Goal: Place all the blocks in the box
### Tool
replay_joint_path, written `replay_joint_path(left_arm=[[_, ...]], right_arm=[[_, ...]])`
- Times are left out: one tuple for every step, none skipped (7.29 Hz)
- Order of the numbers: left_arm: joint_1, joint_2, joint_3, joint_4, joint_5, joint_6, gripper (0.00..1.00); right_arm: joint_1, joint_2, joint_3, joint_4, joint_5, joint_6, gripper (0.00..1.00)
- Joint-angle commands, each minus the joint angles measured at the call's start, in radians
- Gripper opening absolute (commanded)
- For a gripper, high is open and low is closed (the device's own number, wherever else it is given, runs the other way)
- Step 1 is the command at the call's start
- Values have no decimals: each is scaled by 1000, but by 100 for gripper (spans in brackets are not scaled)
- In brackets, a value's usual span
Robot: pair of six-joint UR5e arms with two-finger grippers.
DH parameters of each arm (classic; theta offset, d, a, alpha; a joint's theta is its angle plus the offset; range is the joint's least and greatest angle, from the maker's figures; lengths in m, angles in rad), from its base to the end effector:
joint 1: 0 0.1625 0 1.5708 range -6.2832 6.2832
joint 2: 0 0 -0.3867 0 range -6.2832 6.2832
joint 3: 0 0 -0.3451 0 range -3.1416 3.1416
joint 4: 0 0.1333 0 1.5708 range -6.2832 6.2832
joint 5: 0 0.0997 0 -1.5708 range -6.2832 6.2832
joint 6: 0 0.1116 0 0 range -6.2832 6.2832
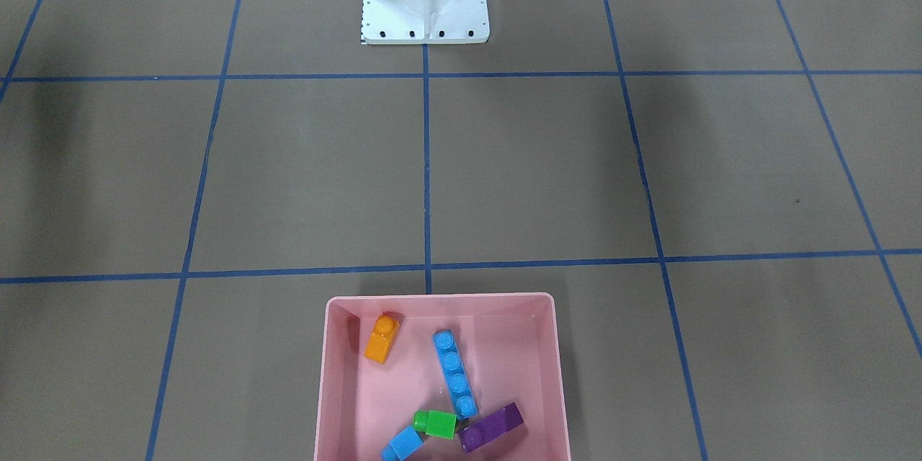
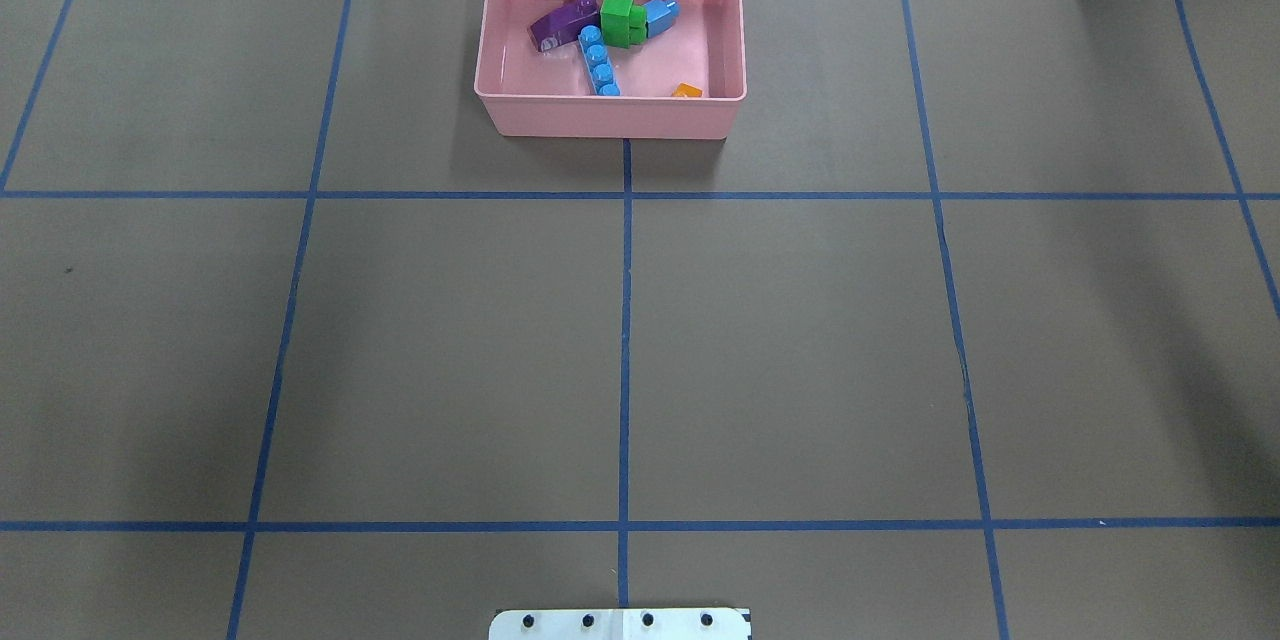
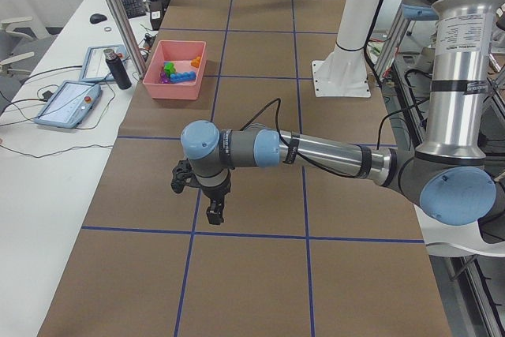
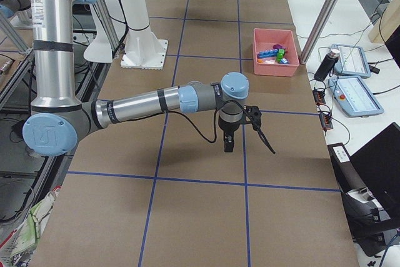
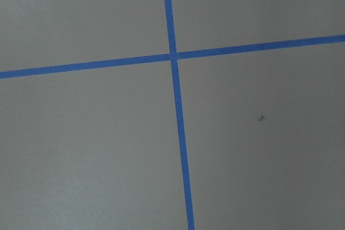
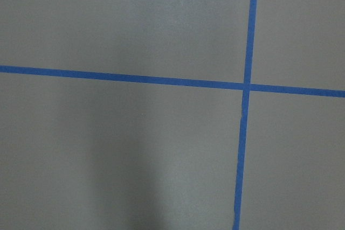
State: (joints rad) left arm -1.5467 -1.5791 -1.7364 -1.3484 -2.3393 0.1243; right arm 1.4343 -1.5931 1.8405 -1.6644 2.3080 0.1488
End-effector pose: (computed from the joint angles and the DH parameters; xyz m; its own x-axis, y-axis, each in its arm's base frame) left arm -0.0451 -0.4400 0.5744 0.7110 0.1076 -0.6949 -0.1131 0.9929 0.0380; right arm -0.0017 -0.4410 0.5310 0.7314 -0.0554 0.6797 0.0263 0.9982 0.0530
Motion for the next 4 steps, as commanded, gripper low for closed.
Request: replay_joint_path(left_arm=[[-1, -1, -2, 0, 0, 0, 100], [0, 1, -8, 0, 1, 0, 100], [-1, 1, -9, 0, 0, 0, 100], [-1, 1, -11, 0, 0, -2, 100]], right_arm=[[0, -2, 0, 0, 5, 2, 100], [0, -2, 2, 0, 5, 2, 100], [0, -2, 3, 0, 5, 9, 100], [0, -2, 5, 0, 5, 18, 100]])
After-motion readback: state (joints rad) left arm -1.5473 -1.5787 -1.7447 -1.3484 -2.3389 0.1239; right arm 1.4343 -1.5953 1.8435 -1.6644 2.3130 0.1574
